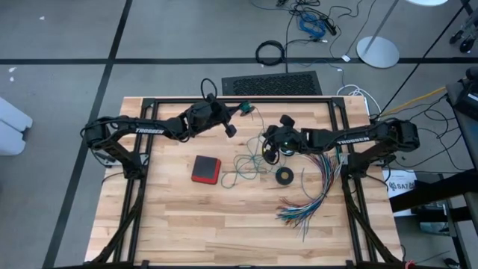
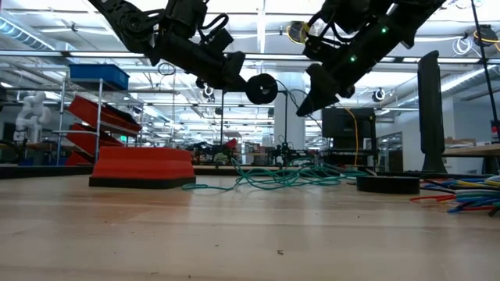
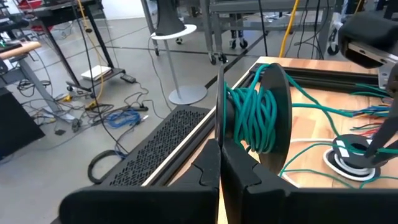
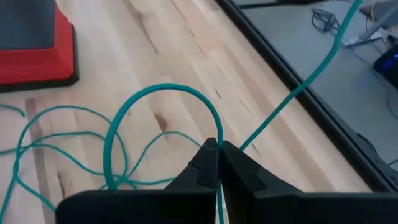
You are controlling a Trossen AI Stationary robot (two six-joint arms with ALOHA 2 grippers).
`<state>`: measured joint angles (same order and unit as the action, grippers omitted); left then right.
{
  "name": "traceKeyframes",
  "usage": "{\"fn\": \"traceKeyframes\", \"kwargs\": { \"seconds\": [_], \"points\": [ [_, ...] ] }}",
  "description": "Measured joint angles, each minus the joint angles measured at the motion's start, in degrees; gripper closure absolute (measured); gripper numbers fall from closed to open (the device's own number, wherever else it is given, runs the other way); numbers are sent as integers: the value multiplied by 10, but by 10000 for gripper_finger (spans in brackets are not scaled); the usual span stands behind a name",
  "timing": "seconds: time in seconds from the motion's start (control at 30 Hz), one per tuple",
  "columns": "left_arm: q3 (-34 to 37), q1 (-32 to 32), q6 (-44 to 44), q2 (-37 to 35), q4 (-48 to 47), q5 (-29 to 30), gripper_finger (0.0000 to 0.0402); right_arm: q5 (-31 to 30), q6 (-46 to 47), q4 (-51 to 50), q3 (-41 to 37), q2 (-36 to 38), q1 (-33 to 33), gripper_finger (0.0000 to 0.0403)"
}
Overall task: Coiling cords
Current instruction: Uncoil the green wire cable from the spool
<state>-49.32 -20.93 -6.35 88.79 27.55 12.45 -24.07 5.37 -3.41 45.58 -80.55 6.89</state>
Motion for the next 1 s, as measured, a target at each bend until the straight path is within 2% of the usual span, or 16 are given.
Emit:
{"fn": "traceKeyframes", "kwargs": {
  "seconds": [0.17, 0.47, 0.6, 0.73, 0.87, 1.0],
  "points": [
    [0, 0, 0, 0, 0, 0, 402, -1, 4, -23, 0, 0, -11, 374],
    [0, 0, 0, 0, -1, -3, 402, -3, 13, -58, 0, 0, -44, 252],
    [0, 0, 0, 0, -2, -3, 402, -33, 14, -60, 0, 0, -64, 216],
    [0, 0, 0, 0, -2, -4, 402, -76, 25, -75, -1, 9, -80, 208],
    [0, 0, 1, 0, -2, -6, 402, -156, 24, -76, -1, 25, -90, 212],
    [0, 0, 1, 0, -2, -11, 402, -176, -9, 11, -20, 46, -79, 221]
  ]
}}
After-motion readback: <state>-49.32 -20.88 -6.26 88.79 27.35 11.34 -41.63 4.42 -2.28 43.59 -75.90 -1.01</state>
